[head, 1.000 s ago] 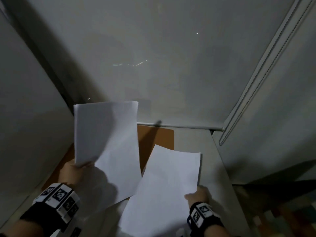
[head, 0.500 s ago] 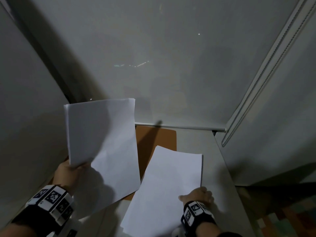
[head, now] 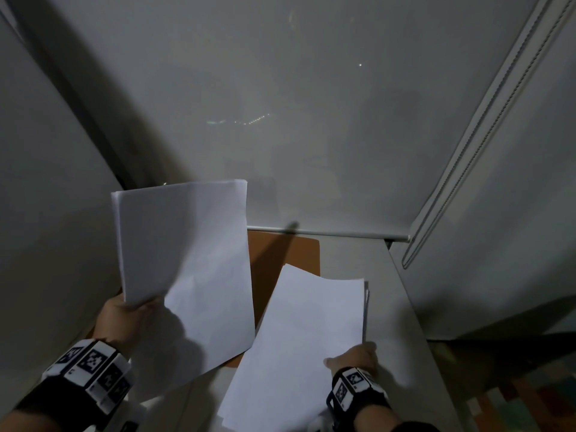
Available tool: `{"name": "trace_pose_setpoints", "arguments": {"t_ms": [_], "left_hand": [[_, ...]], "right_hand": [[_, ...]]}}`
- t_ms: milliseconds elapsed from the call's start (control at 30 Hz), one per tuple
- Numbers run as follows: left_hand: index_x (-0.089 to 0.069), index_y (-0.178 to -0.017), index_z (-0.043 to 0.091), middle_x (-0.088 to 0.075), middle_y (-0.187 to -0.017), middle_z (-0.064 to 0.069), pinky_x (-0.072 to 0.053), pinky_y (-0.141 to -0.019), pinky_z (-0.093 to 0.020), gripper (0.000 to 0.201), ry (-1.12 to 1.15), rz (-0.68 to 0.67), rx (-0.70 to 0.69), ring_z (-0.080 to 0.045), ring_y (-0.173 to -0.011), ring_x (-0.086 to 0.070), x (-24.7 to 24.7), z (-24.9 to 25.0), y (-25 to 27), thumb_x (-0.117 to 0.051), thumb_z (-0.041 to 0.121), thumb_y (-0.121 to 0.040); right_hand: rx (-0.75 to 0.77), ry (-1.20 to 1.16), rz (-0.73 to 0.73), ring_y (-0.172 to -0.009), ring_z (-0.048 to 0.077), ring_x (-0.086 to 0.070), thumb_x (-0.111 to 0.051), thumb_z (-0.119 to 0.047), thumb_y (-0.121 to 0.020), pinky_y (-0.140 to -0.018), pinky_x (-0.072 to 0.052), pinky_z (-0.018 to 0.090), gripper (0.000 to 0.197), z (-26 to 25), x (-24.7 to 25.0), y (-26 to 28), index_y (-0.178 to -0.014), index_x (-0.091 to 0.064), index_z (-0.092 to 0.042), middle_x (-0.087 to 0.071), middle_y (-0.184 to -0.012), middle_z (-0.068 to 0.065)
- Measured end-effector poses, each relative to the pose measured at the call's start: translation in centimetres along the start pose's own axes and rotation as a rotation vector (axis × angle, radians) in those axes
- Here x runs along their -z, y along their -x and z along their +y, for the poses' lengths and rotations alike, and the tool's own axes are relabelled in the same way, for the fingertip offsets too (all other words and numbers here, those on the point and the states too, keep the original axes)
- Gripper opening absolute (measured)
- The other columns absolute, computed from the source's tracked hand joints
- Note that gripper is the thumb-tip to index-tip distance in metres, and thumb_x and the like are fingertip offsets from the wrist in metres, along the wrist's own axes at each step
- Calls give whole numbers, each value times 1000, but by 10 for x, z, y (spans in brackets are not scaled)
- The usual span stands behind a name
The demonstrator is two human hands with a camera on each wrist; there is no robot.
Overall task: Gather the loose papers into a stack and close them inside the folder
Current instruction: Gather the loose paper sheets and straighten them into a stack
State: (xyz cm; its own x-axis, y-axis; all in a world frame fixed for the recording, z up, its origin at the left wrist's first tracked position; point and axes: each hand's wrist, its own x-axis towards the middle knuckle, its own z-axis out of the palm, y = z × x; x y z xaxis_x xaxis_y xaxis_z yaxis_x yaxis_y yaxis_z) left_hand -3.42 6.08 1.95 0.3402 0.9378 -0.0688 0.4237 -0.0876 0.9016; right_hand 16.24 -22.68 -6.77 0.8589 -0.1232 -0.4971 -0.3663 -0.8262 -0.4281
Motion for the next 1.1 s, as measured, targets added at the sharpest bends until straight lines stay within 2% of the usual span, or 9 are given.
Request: {"name": "trace_pose_setpoints", "arguments": {"t_ms": [167, 300, 433, 633, 700, 733, 867, 967, 1100], "left_hand": [[-63, -81, -6, -58, -75, -21, -42, -66, -34, 13, 78, -14, 11, -22, -69, -49, 0, 6, 1, -68, 3, -73], [-63, -81, -7, -58, -74, -19, -44, -50, -21, 14, 92, -28, 5, -21, -68, -49, -2, 11, 4, -68, 3, -73], [-60, -66, 2, -58, -68, -15, -40, -67, -36, 11, 71, -85, -4, -24, -67, -50, -9, 23, 10, -68, 5, -74], [-61, -63, 6, -63, -70, -18, -49, -77, -44, 13, 56, -283, -4, -29, -74, -59, -37, 50, 26, -67, 2, -74], [-61, -60, 8, -62, -59, -10, -49, -73, -39, 18, 65, -383, 2, -26, -68, -58, -51, 60, 36, -66, -1, -74], [-62, -61, 9, -63, -59, -6, -49, -72, -37, 18, 73, -426, -3, -25, -68, -59, -57, 64, 39, -65, -3, -75], [-65, -78, 1, -65, -73, -15, -51, -67, -32, 18, 144, -567, 73, -28, -69, -62, -67, 83, 48, -51, -10, -79], [-67, -88, 1, -70, -79, -16, -54, -67, -31, 17, 319, -640, 173, -23, -64, -69, -65, 93, 53, -52, 7, -82], [-65, -109, 15, -70, -110, -10, -52, -89, -40, 57, 703, -836, 209, -23, -102, -65, -56, 97, 69, -66, 49, -63]], "right_hand": [[49, -217, -134, -96, 27, -62, -72, -5, -73, -88, -51, 32, 42, 11, 22, -13, -111, -59, 8, -64, -116, 20], [286, -408, -18, -90, 32, -62, -65, 12, -73, -76, -45, 28, 32, 7, 63, -25, -104, -62, 12, -67, -102, 26], [503, -680, -13, -67, 15, -62, -63, 13, -75, -47, -47, 8, 21, -10, 124, -20, -95, -64, 6, -69, -72, 5], [665, -921, -211, -54, -6, -65, -80, -34, -61, -54, -52, 7, 26, -37, 130, 5, -77, -74, -15, -73, -60, -14], [671, -927, -243, -51, -1, -65, -67, -6, -78, -56, -54, 17, 6, -46, 112, 15, -77, -69, -11, -72, -55, -14], [661, -910, -232, -54, 3, -66, -62, 2, -80, -61, -53, 22, 17, -49, 104, 18, -76, -69, -13, -73, -56, -12], [682, -849, -243, -80, 20, -67, -62, 1, -81, -78, -52, 36, 23, -58, 95, 25, -82, -66, -21, -72, -81, -6], [727, -824, -319, -79, 13, -69, -62, 6, -80, -72, -53, 25, 28, -58, 101, 28, -89, -64, -20, -74, -81, -7], [796, -804, -219, -57, -10, -66, -64, 6, -78, -56, -51, 8, 28, -51, 117, 42, -71, -66, -21, -71, -57, -24]]}}
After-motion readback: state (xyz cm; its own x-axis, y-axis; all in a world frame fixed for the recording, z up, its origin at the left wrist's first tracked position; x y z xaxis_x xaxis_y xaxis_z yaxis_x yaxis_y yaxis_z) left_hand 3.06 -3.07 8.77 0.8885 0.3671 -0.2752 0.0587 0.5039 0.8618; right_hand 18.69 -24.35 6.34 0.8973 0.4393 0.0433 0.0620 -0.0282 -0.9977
